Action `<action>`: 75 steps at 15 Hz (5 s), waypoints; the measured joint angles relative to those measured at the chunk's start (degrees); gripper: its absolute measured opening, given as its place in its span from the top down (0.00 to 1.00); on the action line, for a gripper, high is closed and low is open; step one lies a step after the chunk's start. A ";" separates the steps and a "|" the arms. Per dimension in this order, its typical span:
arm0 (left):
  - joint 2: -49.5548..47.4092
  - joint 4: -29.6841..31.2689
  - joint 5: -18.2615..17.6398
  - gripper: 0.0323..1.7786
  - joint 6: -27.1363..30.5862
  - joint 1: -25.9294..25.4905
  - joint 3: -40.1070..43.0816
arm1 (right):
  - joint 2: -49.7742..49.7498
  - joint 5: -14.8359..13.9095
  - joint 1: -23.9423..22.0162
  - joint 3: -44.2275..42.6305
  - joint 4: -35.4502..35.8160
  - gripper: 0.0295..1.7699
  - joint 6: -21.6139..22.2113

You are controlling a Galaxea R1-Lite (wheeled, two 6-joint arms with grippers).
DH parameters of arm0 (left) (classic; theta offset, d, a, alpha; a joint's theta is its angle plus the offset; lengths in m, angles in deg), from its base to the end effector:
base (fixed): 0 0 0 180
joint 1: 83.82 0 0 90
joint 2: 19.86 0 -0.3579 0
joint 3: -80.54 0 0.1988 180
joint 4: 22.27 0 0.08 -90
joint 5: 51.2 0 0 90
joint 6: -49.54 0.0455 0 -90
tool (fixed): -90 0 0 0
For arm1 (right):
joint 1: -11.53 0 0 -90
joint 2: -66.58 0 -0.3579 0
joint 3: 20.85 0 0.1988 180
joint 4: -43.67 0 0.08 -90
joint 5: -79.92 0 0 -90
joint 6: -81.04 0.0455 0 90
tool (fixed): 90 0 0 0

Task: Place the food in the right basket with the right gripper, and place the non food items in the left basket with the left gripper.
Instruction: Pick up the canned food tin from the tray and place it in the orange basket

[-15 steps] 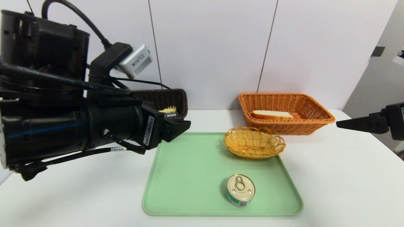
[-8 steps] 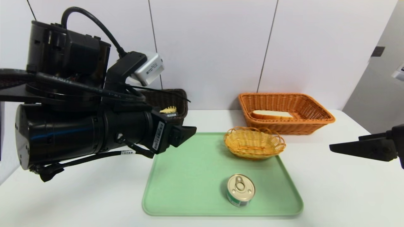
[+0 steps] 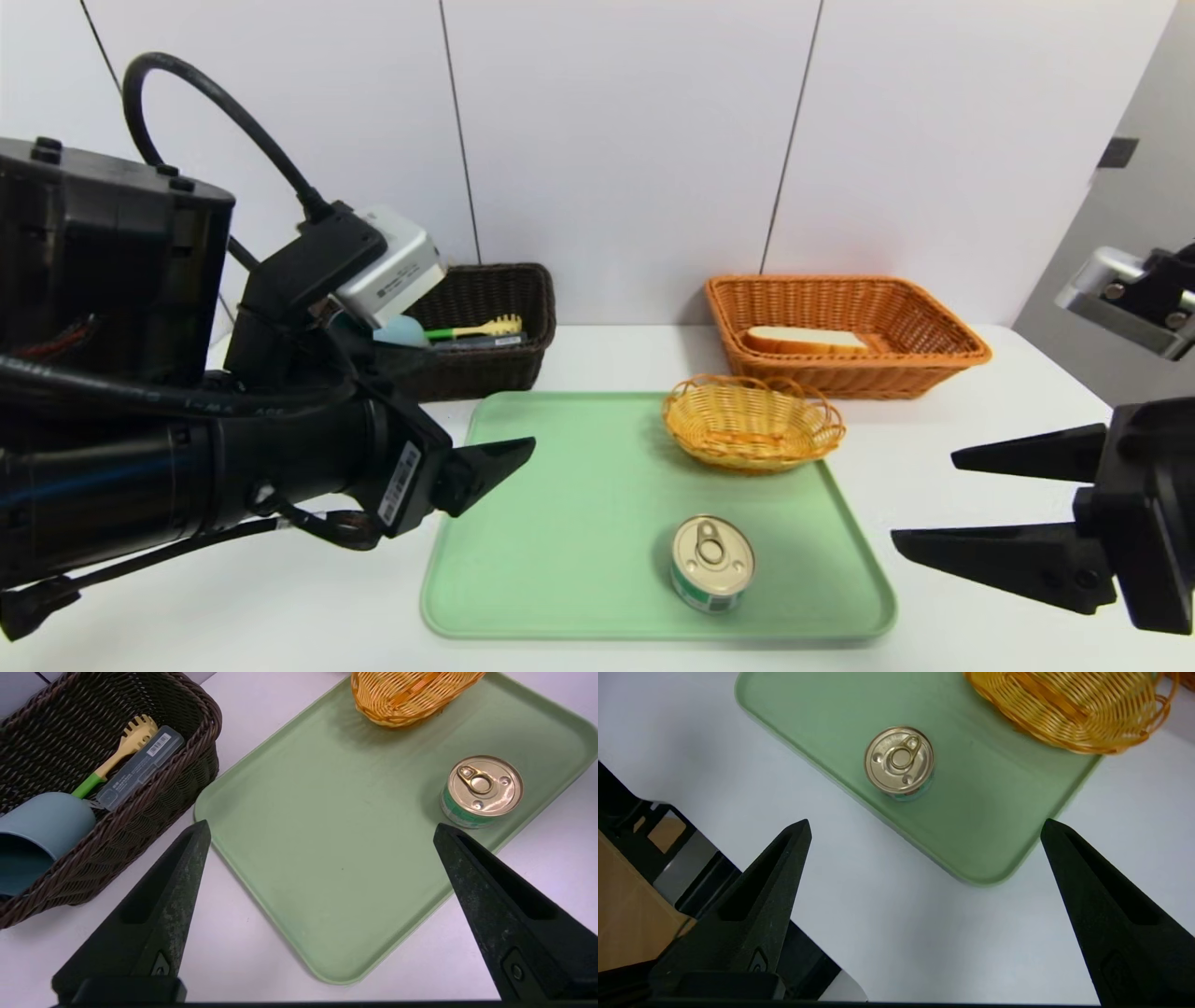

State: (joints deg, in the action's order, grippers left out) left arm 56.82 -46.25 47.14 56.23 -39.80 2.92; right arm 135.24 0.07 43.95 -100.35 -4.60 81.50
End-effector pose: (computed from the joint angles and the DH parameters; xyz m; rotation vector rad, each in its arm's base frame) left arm 0.1710 -0.1560 0.3026 0.2920 0.3310 -0.6360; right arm 0.1342 0.0947 0.2949 -0.1216 0.6583 0.7132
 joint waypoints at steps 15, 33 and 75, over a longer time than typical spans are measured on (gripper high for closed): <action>-0.88 0.02 0.20 0.05 -0.11 -0.20 0.96 | 11.58 9.80 2.21 31.76 49.45 0.04 -21.32; -0.91 0.11 0.20 0.05 -0.39 -0.43 1.06 | 37.21 9.23 0.62 41.42 92.11 0.04 -20.86; -0.74 0.05 0.15 0.05 -0.39 -0.61 1.12 | 32.37 -11.90 -8.85 11.22 79.52 0.46 -8.03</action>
State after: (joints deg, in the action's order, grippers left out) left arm 56.08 -46.20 47.28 55.84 -40.41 4.04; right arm 167.60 -11.83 35.10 -89.13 74.92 73.47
